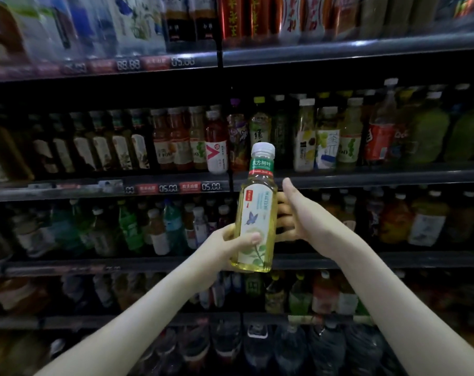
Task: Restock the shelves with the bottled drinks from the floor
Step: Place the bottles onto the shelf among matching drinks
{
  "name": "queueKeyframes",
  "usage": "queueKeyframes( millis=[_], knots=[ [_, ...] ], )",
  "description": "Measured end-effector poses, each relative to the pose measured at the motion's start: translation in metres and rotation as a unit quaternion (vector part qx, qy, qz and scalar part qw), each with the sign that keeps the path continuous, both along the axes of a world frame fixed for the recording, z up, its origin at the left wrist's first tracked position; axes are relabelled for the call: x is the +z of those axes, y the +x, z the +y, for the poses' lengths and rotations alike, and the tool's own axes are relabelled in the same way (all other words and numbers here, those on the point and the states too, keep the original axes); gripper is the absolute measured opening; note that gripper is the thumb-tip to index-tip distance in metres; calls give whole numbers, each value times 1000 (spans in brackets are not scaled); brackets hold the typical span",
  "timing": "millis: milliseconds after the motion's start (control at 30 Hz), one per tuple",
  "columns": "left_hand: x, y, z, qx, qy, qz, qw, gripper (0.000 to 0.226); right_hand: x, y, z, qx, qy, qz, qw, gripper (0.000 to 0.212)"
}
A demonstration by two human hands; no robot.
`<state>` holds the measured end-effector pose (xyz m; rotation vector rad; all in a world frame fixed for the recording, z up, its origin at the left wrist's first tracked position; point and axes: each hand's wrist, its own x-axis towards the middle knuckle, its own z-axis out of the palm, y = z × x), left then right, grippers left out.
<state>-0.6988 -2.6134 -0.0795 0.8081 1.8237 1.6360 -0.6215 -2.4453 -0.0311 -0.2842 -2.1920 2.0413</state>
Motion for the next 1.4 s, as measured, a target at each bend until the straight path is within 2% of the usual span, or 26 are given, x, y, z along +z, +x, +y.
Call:
queueKeyframes(
  millis=[67, 167, 233, 333, 433, 500, 633, 700, 833, 933, 1033, 1167, 1267, 1400],
  knots=[
    [5, 2, -8, 42, -14, 38, 998, 57, 3, 0, -15, -11, 49, 12, 999, 46],
    [9, 0, -28, 122, -68, 152, 979, 42, 6, -11, -45, -49, 139, 2, 989, 57],
    [10, -6, -45, 146, -74, 199, 966, 47, 4, -26, -68, -75, 124, 7, 989, 64],
    [17, -28, -79, 164, -61, 240, 955, 51, -1, -55, -99, -94, 106, 55, 988, 53],
    [30, -64, -117, 168, -92, 297, 935, 51, -1, -89, -133, -103, 95, 108, 984, 44],
    [39, -90, -142, 173, -141, 355, 908, 54, -3, -116, -156, -100, 63, 128, 985, 45],
    [36, -158, -193, 217, -234, 463, 827, 68, -6, -182, -196, -124, 18, 152, 980, 48],
    [30, -200, -219, 231, -271, 479, 802, 69, -6, -218, -212, -143, -15, 162, 976, 49],
    [21, -297, -267, 270, -310, 471, 781, 60, -2, -294, -233, -190, -91, 190, 959, 49],
    [20, -355, -286, 291, -303, 473, 774, 56, 0, -336, -248, -230, -63, 222, 945, 55],
    [18, -394, -283, 308, -294, 504, 752, 54, -1, -367, -263, -267, -37, 249, 930, 58],
    [-1, -432, -278, 323, -221, 565, 727, 35, -2, -402, -274, -267, 25, 237, 934, 64],
    [-23, -447, -283, 314, -213, 574, 726, 48, -5, -424, -279, -280, 68, 217, 933, 63],
    [-37, -459, -293, 277, -218, 611, 709, 67, -2, -450, -289, -306, 106, 186, 928, 65]
  ],
)
